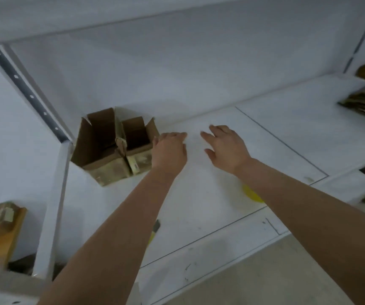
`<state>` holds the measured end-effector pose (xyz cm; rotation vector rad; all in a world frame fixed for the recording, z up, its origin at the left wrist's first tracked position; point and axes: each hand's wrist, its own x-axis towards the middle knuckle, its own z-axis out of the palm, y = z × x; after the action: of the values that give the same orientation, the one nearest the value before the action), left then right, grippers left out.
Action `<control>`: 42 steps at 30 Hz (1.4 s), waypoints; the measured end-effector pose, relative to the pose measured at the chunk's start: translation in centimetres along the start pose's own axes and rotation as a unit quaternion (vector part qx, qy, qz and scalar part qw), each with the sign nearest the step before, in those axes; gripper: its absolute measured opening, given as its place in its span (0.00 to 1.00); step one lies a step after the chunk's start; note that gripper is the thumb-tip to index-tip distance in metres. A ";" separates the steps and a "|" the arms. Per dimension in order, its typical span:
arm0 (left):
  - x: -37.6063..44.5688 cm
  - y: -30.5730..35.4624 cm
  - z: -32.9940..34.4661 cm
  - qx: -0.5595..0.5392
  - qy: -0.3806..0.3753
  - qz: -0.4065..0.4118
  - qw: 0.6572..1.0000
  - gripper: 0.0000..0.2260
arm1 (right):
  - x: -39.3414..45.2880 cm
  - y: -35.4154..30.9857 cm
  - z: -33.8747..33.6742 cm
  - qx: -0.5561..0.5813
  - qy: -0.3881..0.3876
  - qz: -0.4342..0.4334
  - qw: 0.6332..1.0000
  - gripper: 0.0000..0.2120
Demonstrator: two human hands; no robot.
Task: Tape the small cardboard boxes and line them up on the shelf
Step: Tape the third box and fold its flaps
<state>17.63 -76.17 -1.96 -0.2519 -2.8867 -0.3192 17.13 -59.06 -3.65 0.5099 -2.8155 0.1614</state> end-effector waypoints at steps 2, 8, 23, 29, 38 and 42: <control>0.9 4.5 1.1 0.003 -0.004 0.035 0.999 0.19 | -2.4 4.0 -1.2 -0.018 0.000 0.032 0.999 0.25; 2.0 21.1 4.7 -0.034 -0.024 0.143 0.989 0.18 | -11.4 17.8 -5.6 -0.057 -0.003 0.125 0.991 0.25; 6.3 47.5 11.0 -0.074 -0.048 0.270 0.959 0.19 | -25.4 42.5 -11.6 -0.080 0.005 0.259 0.963 0.22; 12.3 51.3 14.8 -0.069 -0.062 0.285 0.954 0.19 | -23.8 49.6 -10.1 -0.098 0.034 0.288 0.952 0.17; 23.4 60.0 18.9 -0.109 -0.073 0.318 0.939 0.19 | -19.0 62.3 -10.4 -0.108 0.058 0.323 0.938 0.13; 24.8 62.9 20.7 -0.148 -0.086 0.300 0.938 0.19 | -17.2 66.0 -9.3 -0.085 0.049 0.333 0.938 0.15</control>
<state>1.83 -7.24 -3.45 -1.2311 -2.7291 -0.6316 11.26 9.54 -3.67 -0.4914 -2.7503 0.0683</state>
